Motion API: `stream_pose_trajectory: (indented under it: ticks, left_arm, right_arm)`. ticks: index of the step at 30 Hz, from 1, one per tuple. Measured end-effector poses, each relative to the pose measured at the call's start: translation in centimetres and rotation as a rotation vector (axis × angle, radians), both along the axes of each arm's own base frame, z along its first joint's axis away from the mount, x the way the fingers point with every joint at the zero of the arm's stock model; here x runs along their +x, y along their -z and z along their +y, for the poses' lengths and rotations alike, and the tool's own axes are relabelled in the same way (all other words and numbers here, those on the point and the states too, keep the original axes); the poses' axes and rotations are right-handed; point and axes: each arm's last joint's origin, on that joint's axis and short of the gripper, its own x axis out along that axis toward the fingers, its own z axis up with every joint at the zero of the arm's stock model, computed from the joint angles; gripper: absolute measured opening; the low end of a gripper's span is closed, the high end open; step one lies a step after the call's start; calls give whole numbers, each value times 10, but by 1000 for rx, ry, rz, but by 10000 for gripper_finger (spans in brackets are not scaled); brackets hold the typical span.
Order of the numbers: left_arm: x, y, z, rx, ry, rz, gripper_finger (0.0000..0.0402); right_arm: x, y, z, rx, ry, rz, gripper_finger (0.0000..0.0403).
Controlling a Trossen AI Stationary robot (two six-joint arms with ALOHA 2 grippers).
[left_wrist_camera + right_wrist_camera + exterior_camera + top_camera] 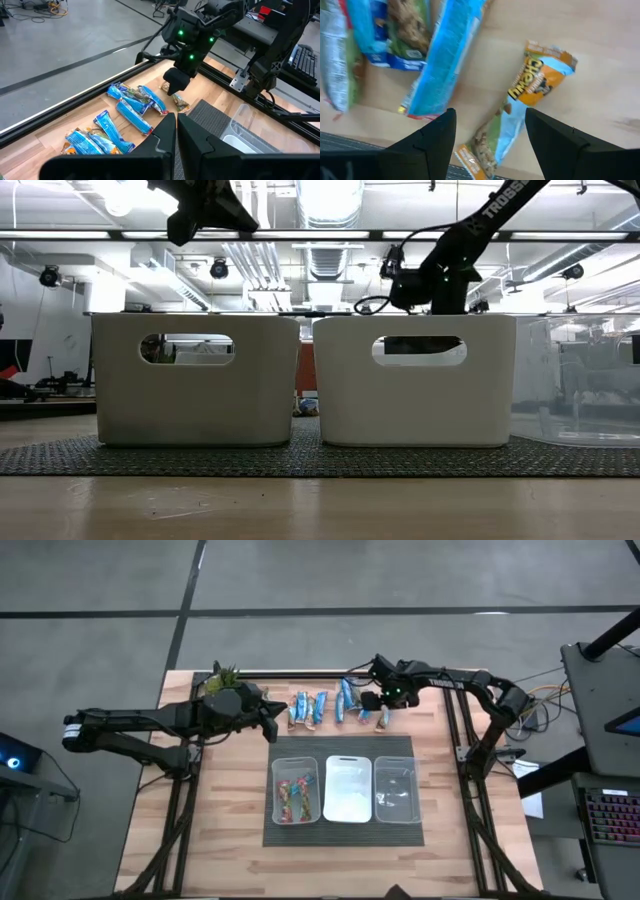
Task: Pick and place Granola Bars by type
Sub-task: Put the orange granola bar into the transparent bin
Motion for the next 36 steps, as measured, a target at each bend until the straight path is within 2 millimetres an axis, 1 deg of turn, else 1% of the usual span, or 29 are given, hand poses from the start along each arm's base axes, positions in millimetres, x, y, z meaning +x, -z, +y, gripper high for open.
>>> stream_pose_trajectory:
  ticks: [5, 9, 15, 22, 25, 27, 36]
  left_arm:
    - [0, 0, 0, 0, -1, 0, 0]
    - [0, 0, 0, 1, -2, 1, 0]
    - [0, 0, 1, 2, -3, 1, 0]
    - [0, 0, 1, 2, -3, 1, 0]
    - [0, 0, 1, 2, -3, 1, 0]
    - [0, 0, 1, 1, -4, 1, 0]
    - [0, 0, 1, 2, -7, 1, 0]
  right_arm:
    - [-8, 13, 5, 25, 9, 37, 227]
    - [-10, 18, 7, 26, 12, 49, 227]
    - [-11, 24, 7, 10, 21, 30, 227]
    - [-8, 40, 6, 59, 23, 62, 218]
    - [-5, 42, 6, 67, 16, 77, 199]
    - [-4, 40, 6, 69, 15, 83, 179]
    - [-1, 34, 3, 61, -23, 87, 68]
